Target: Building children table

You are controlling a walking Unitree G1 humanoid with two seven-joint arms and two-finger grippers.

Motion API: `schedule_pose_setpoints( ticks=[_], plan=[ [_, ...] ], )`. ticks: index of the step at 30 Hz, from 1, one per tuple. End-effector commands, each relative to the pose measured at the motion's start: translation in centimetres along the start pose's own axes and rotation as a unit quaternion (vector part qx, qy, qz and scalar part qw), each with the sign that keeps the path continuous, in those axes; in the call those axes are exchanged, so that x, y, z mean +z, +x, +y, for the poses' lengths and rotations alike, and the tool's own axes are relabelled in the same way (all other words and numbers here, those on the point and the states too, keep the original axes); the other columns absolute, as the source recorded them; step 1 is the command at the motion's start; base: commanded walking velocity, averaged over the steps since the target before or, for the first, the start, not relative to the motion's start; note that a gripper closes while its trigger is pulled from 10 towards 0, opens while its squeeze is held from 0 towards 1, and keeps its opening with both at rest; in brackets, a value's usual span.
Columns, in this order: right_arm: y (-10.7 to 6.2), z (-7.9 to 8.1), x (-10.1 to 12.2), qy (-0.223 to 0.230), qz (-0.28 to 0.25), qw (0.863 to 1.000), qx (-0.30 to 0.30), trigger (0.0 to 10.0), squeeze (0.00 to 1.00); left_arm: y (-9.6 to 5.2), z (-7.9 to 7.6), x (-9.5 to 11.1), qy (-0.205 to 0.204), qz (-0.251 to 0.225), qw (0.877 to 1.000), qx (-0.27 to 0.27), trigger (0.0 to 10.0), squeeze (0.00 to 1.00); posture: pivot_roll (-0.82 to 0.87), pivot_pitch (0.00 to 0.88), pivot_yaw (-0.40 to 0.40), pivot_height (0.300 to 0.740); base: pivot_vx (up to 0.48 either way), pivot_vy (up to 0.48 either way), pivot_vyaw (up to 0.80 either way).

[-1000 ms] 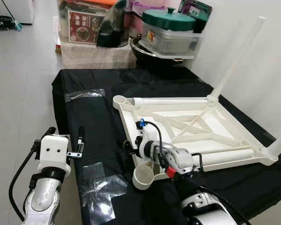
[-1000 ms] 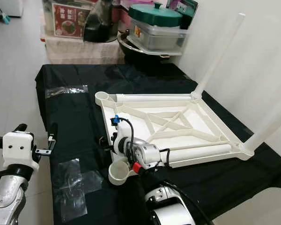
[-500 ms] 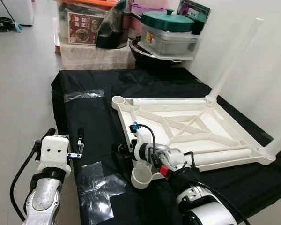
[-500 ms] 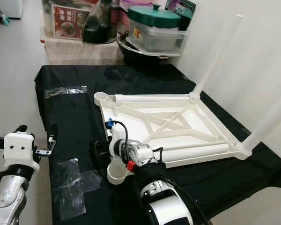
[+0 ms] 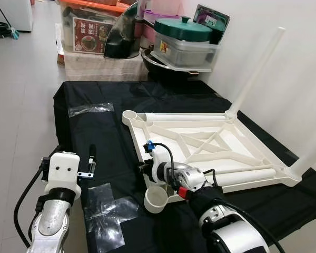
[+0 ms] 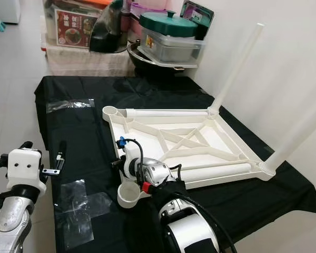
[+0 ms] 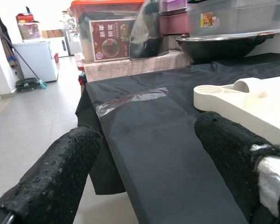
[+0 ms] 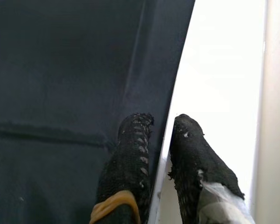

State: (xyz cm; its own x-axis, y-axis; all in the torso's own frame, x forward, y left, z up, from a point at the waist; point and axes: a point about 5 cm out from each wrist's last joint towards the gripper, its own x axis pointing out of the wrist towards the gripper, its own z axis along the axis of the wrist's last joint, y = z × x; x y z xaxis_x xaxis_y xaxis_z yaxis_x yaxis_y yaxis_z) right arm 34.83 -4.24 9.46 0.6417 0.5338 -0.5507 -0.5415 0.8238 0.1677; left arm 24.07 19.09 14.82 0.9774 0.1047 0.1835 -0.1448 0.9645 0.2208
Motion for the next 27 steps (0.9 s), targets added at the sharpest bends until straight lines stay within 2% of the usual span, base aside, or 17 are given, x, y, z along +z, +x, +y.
schedule_pose_setpoints(
  ticks=[1, 3, 4, 6, 8, 9, 10, 11, 12, 14, 16, 17, 20, 22, 24, 26, 27],
  plan=[
    [0.0, -0.6, -3.6, -0.021, 0.071, 0.997, 0.025, 0.0, 0.0, 0.0, -0.4, -0.6, 0.006, 0.015, 1.0, -0.008, 10.0, 0.0, 0.14, 0.0, -0.2, 0.74, 0.0, 0.0, 0.0],
    [-0.8, -1.6, -4.8, -0.076, 0.101, 0.991, 0.041, 0.0, 0.0, 0.0, -0.4, -0.8, 0.008, 0.018, 1.0, -0.01, 10.0, 0.0, 0.13, 0.0, -0.202, 0.74, 0.0, 0.0, 0.0],
    [-0.8, -1.6, -4.8, -0.076, 0.101, 0.991, 0.041, 0.0, 0.0, 0.0, -0.4, -0.8, 0.008, 0.018, 1.0, -0.01, 10.0, 0.0, 0.13, 0.0, -0.202, 0.74, 0.0, 0.0, 0.0],
    [-1.7, -2.9, -5.8, -0.122, 0.125, 0.983, 0.055, 0.0, 0.0, 0.1, -0.4, -0.9, 0.009, 0.021, 1.0, -0.01, 10.0, 0.0, 0.12, 0.0, -0.202, 0.74, 0.0, 0.0, 0.0],
    [-1.7, -2.9, -5.8, -0.122, 0.125, 0.983, 0.055, 0.0, 0.0, 0.1, -0.4, -0.9, 0.009, 0.021, 1.0, -0.01, 10.0, 0.0, 0.12, 0.0, -0.202, 0.74, 0.0, 0.0, 0.0],
    [-2.1, -3.4, -6.2, -0.136, 0.133, 0.98, 0.062, 0.0, 0.0, 0.0, -0.4, -1.0, 0.01, 0.022, 1.0, -0.01, 10.0, 0.0, 0.12, 0.0, -0.201, 0.74, 0.0, 0.0, 0.0],
    [-2.9, -3.9, -6.4, -0.163, 0.137, 0.973, 0.093, 0.0, 0.0, 0.0, -0.5, -1.0, 0.01, 0.023, 1.0, -0.01, 10.0, 0.0, 0.12, 0.0, -0.197, 0.74, 0.0, 0.0, 0.0],
    [-2.9, -3.9, -6.4, -0.163, 0.137, 0.973, 0.093, 0.0, 0.0, 0.0, -0.5, -1.0, 0.01, 0.023, 1.0, -0.01, 10.0, 0.0, 0.12, 0.0, -0.197, 0.74, 0.0, 0.0, 0.0],
    [-3.4, -4.1, -6.6, -0.18, 0.139, 0.967, 0.117, 0.0, 0.0, 0.0, -0.5, -1.1, 0.01, 0.024, 1.0, -0.011, 10.0, 0.0, 0.12, 0.0, -0.197, 0.74, 0.0, 0.0, 0.0],
    [-5.3, -5.0, -7.2, -0.268, 0.149, 0.936, 0.171, 0.0, 0.0, 0.0, -0.6, -1.2, 0.009, 0.027, 1.0, -0.014, 10.0, 0.0, 0.1, 0.0, -0.195, 0.74, 0.0, 0.0, 0.0],
    [-5.3, -5.0, -7.2, -0.268, 0.149, 0.936, 0.171, 0.0, 0.0, 0.0, -0.6, -1.2, 0.009, 0.027, 1.0, -0.014, 10.0, 0.0, 0.1, 0.0, -0.195, 0.74, 0.0, 0.0, 0.0],
    [-5.9, -5.3, -7.4, -0.298, 0.155, 0.924, 0.184, 0.0, 0.0, 0.0, -0.6, -1.2, 0.008, 0.027, 0.999, -0.015, 10.0, 0.0, 0.1, 0.0, -0.194, 0.74, 0.0, 0.0, 0.0],
    [-5.9, -5.3, -7.4, -0.298, 0.155, 0.924, 0.184, 0.0, 0.0, 0.0, -0.6, -1.2, 0.008, 0.027, 0.999, -0.015, 10.0, 0.0, 0.1, 0.0, -0.194, 0.74, 0.0, 0.0, 0.0],
    [-7.4, -6.6, -8.3, -0.37, 0.169, 0.891, 0.203, 0.0, 0.0, 0.1, -0.6, -1.3, 0.008, 0.028, 0.999, -0.015, 10.0, 0.0, 0.1, 0.0, -0.194, 0.74, 0.0, 0.0, 0.0],
    [-7.4, -6.6, -8.3, -0.37, 0.169, 0.891, 0.203, 0.0, 0.0, 0.1, -0.6, -1.3, 0.008, 0.028, 0.999, -0.015, 10.0, 0.0, 0.1, 0.0, -0.194, 0.74, 0.0, 0.0, 0.0],
    [-8.9, -7.5, -9.3, -0.415, 0.176, 0.864, 0.226, 0.0, 0.0, 0.1, -0.5, -1.3, 0.01, 0.028, 0.999, -0.016, 10.0, 0.0, 0.11, 0.0, -0.186, 0.74, 0.0, 0.0, 0.0],
    [-8.9, -7.5, -9.3, -0.415, 0.176, 0.864, 0.226, 0.0, 0.0, 0.1, -0.5, -1.3, 0.01, 0.028, 0.999, -0.016, 10.0, 0.0, 0.11, 0.0, -0.186, 0.74, 0.0, 0.0, 0.0]
  ],
)
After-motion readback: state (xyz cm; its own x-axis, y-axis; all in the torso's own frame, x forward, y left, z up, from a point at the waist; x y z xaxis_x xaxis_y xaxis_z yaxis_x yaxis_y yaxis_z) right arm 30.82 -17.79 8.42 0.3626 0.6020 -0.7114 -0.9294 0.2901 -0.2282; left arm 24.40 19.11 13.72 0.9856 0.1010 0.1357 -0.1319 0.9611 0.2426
